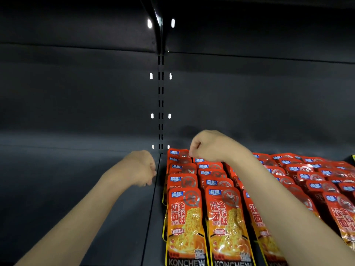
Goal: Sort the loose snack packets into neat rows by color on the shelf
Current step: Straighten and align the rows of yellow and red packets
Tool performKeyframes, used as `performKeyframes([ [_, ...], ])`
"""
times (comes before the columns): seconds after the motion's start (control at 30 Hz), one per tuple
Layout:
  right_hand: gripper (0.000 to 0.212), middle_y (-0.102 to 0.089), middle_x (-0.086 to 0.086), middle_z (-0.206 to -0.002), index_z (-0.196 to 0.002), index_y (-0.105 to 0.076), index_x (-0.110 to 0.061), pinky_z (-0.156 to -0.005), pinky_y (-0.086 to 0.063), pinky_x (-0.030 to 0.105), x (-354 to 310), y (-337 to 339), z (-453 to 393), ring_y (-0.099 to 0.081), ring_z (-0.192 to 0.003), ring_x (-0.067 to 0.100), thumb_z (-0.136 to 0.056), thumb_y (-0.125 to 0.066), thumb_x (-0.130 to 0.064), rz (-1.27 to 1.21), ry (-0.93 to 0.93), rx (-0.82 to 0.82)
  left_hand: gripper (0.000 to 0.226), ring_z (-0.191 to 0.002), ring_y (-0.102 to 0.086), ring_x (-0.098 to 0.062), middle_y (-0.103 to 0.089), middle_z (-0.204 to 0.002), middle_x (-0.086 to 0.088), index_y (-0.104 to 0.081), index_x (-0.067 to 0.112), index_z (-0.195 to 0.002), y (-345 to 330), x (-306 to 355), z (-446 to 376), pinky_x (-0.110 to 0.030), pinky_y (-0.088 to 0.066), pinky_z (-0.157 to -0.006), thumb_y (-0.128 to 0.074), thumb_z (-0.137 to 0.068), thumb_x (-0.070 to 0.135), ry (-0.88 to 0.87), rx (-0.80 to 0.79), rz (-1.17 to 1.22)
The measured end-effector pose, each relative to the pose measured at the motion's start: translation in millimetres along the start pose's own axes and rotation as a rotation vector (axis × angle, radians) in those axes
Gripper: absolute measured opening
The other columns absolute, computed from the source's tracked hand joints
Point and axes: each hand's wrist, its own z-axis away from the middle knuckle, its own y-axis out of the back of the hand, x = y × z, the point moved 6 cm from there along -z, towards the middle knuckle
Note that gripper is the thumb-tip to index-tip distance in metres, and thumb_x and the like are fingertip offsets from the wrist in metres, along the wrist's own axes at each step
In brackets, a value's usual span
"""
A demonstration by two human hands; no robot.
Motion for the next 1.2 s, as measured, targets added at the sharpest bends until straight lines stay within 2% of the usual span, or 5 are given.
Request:
performKeyframes([
  [0.13,0.024,-0.07,0.013,-0.105,-0.097,-0.069,-0.005,-0.084,-0.056,0.044,-2.2,-0.1,-10.5,-0.066,-0.096,0.028,-0.085,-0.049,-0.007,0.077,0.004,0.002,0.041,-0.116,-0.054,-0.02,-0.054,-0.13,-0.002,-0.045,0.024,-0.135,-20.6,11.3,5.4,-0.032,-0.045,-0.093,-0.054,-0.095,0.027,-0.054,0.075,-0.267],
  [0.43,0.022,-0.069,0.011,-0.106,-0.102,-0.069,-0.008,-0.087,-0.055,0.042,3.9,-6.0,-28.5,-0.065,-0.098,0.026,-0.087,-0.054,-0.013,0.168,-0.004,0.005,0.05,-0.102,-0.061,-0.014,-0.059,-0.119,0.003,-0.031,0.024,-0.139,-42.6,22.1,17.2,-0.028,-0.05,-0.081,-0.052,-0.095,0.037,-0.148,0.14,-0.333],
  [0.67,0.018,-0.07,0.003,-0.099,-0.096,-0.071,-0.012,-0.085,-0.054,0.037,0.2,-8.7,-25.1,-0.064,-0.093,0.019,-0.087,-0.064,-0.026,0.149,0.03,-0.017,0.045,-0.101,-0.062,-0.015,-0.06,-0.117,0.002,-0.036,0.02,-0.132,-49.2,19.9,17.4,-0.028,-0.05,-0.079,-0.05,-0.095,0.041,-0.134,0.12,-0.323],
  [0.9,0.022,-0.068,-0.006,-0.106,-0.095,-0.071,-0.018,-0.085,-0.052,0.03,-5.9,-18.8,-17.4,-0.063,-0.097,0.012,-0.082,-0.071,-0.035,0.151,0.063,-0.255,0.036,-0.102,-0.062,-0.015,-0.06,-0.117,0.002,-0.041,0.019,-0.126,-51.9,18.6,17.1,-0.027,-0.047,-0.075,-0.046,-0.097,0.041,-0.121,0.14,-0.369],
  [1.2,0.025,-0.069,-0.001,-0.112,-0.105,-0.072,-0.013,-0.079,-0.051,0.025,-7.5,-18.7,-21.7,-0.065,-0.098,0.016,-0.084,-0.07,-0.026,0.047,0.034,-0.329,0.032,-0.107,-0.06,-0.017,-0.057,-0.122,0.0,-0.041,0.017,-0.128,-51.7,19.3,19.5,-0.027,-0.047,-0.08,-0.043,-0.1,0.032,-0.126,0.141,-0.405],
])
